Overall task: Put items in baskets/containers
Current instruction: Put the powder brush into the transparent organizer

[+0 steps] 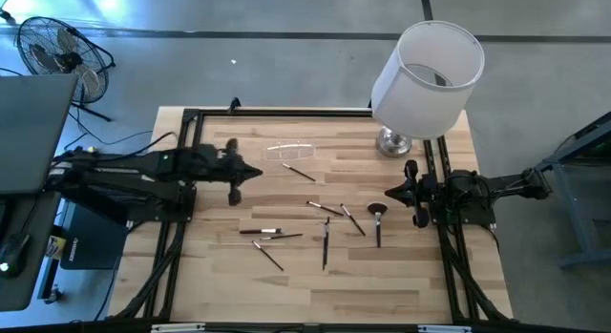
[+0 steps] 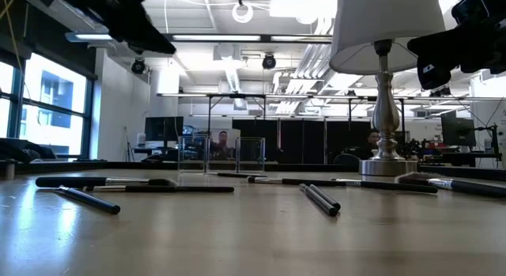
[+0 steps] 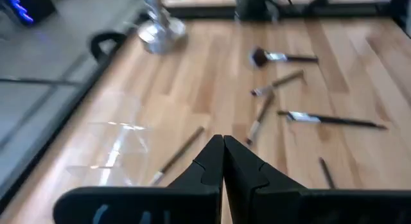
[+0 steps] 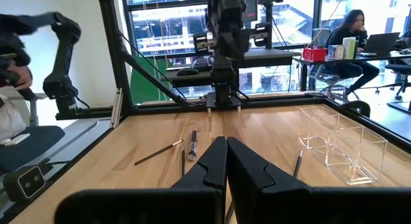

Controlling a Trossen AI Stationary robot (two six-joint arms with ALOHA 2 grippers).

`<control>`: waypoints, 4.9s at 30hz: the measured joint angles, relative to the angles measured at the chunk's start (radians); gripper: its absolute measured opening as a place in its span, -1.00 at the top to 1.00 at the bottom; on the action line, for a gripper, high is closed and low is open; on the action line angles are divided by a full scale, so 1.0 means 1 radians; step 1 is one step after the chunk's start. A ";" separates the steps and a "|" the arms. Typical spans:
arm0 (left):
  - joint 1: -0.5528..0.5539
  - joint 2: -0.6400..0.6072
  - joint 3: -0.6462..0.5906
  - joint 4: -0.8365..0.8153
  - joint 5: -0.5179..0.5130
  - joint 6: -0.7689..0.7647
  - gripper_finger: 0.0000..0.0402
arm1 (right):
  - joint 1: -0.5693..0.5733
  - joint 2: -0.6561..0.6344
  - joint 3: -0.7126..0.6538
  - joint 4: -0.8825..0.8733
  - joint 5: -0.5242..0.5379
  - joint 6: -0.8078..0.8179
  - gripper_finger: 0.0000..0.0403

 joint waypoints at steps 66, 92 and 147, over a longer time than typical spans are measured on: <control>-0.319 0.888 0.490 -0.503 0.008 -0.307 0.41 | 0.000 0.001 0.000 -0.003 0.000 0.000 0.98; -0.319 1.014 0.491 -0.422 0.032 -0.296 0.41 | 0.000 0.001 0.000 -0.004 0.000 0.000 0.98; -0.215 1.017 0.911 -0.177 -0.290 -0.304 0.92 | 0.000 0.001 0.000 -0.005 0.000 0.000 0.98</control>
